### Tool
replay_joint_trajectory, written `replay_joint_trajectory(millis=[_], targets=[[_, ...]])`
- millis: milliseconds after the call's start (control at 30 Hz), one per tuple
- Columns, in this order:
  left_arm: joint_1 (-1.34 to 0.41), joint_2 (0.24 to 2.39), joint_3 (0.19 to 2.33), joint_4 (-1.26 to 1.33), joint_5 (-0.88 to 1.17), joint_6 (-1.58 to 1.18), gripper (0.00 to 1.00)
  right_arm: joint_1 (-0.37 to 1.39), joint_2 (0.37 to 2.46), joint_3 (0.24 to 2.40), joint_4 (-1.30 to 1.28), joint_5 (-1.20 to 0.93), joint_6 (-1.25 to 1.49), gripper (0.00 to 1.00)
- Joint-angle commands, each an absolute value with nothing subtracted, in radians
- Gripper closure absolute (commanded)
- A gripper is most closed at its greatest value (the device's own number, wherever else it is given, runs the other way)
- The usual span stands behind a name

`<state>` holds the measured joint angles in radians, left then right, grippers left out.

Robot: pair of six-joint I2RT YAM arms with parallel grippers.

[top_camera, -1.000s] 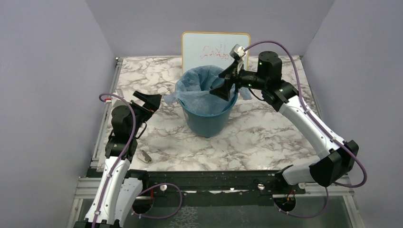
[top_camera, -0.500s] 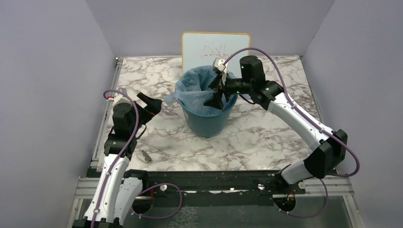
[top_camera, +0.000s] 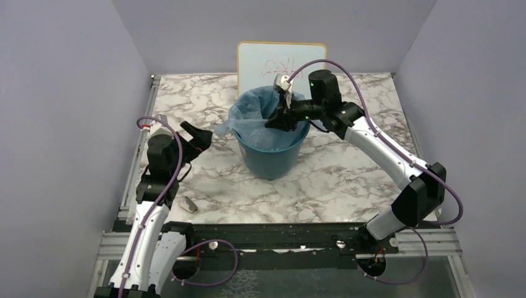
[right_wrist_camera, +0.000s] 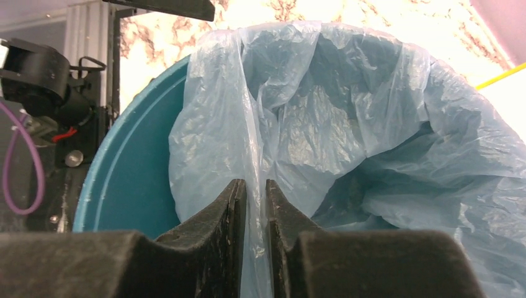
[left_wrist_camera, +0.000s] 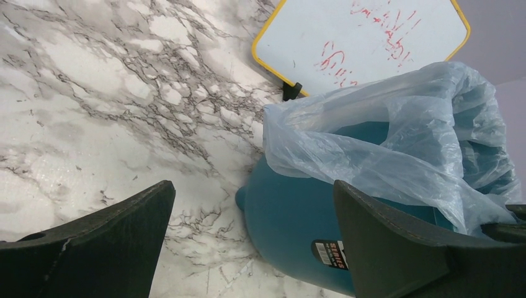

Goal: Put the trash bags into the trash bin

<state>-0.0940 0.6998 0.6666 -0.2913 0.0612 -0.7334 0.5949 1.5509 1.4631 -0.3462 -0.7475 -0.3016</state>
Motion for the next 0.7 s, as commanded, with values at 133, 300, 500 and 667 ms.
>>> replay_joint_trajectory(millis=[133,300,500,667], targets=[[-0.098,0.657,0.652,-0.196,0.068,-0.708,0.01,0.606,1.500,1.430,-0.299,-0.836,-0.309,0.87],[-0.097,0.703,0.654,-0.157,0.141,-0.767,0.01,0.612,1.465,1.392,-0.318,-0.863,-0.349,0.91],[-0.097,0.775,0.634,-0.087,0.208,-0.828,0.03,0.616,1.402,1.315,-0.295,-0.881,-0.421,0.95],[-0.095,0.784,0.613,0.019,0.229,-0.950,0.09,0.618,1.388,1.304,-0.281,-0.886,-0.428,0.97]])
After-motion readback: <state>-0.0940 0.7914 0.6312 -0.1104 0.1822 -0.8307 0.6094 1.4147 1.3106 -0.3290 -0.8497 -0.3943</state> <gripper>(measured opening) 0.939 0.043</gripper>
